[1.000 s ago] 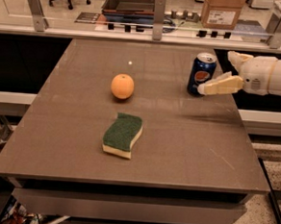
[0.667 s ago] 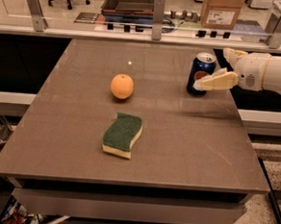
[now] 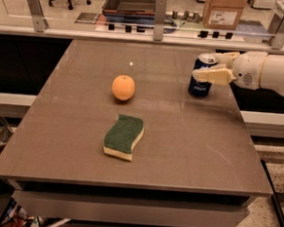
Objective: Move pepsi can near sponge
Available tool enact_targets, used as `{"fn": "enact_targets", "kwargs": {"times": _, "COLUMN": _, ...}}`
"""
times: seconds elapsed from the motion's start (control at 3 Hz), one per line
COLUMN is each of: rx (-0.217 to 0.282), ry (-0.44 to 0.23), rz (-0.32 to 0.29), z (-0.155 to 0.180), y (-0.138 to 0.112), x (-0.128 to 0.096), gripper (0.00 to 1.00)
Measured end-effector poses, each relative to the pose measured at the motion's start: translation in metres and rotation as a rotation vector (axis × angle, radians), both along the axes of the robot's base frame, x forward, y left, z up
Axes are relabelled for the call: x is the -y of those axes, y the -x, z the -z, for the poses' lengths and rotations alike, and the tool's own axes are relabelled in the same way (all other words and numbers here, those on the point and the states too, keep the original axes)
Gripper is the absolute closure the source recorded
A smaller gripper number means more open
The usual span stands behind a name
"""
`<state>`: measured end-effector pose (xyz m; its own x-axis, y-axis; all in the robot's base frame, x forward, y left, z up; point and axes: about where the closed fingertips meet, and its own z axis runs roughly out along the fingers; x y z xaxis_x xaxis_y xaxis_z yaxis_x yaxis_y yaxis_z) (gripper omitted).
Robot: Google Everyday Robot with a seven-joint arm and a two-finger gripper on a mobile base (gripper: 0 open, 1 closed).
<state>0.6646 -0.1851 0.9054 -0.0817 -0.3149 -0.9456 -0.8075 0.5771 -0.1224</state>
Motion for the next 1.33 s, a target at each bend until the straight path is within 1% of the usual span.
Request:
{"fn": "enact_targets", "kwargs": {"times": 0.67, "rx": -0.002, "ry": -0.002, "rz": -0.009, "z": 0.0011, "y": -0.0008, "x": -0.0058, "gripper": 0.87}}
{"fn": "enact_targets", "kwargs": {"times": 1.0, "rx": -0.003, "ry": -0.002, "rz": -0.013, "z": 0.0016, "y": -0.0012, "x": -0.0084, "gripper": 1.00}}
{"fn": "enact_targets", "kwargs": {"times": 1.33, "rx": -0.008, "ry": -0.014, "rz": -0.036, "z": -0.0010, "y": 0.0010, "x": -0.0116, "gripper": 1.00}}
